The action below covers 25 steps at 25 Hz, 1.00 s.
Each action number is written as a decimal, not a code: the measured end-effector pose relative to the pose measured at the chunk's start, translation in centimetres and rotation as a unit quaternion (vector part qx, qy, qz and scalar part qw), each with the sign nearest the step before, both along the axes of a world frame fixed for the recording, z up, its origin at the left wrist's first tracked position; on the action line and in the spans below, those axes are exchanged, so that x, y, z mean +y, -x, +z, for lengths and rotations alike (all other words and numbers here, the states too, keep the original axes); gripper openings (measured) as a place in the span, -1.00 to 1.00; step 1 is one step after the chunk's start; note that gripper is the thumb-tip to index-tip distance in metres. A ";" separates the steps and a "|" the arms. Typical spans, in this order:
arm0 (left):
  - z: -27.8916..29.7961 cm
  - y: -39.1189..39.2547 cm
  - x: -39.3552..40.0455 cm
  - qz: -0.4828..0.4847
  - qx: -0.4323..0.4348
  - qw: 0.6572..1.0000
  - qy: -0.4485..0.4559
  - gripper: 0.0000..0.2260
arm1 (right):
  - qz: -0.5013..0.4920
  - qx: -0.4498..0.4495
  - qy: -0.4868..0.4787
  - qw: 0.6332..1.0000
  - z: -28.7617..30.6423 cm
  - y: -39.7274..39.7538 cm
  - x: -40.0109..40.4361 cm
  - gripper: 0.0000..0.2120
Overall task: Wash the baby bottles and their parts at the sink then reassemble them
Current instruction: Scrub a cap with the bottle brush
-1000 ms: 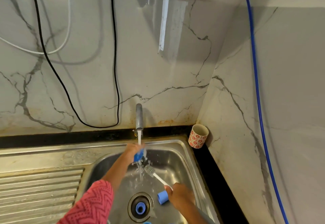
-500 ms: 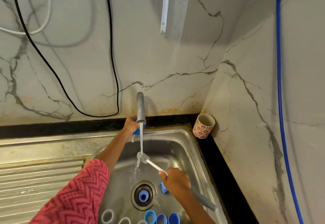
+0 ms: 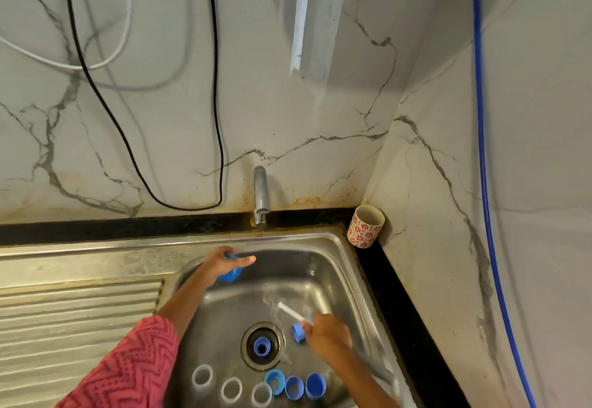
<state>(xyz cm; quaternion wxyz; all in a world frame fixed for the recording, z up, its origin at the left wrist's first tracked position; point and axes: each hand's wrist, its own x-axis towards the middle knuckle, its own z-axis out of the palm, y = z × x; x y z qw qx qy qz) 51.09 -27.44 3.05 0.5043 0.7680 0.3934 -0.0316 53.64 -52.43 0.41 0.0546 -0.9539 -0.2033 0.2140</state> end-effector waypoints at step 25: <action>5.3 4.9 -4.4 -0.267 -0.071 0.879 -0.388 -0.77 | 0.149 -0.157 -0.084 0.973 8.8 4.5 -1.1 -0.54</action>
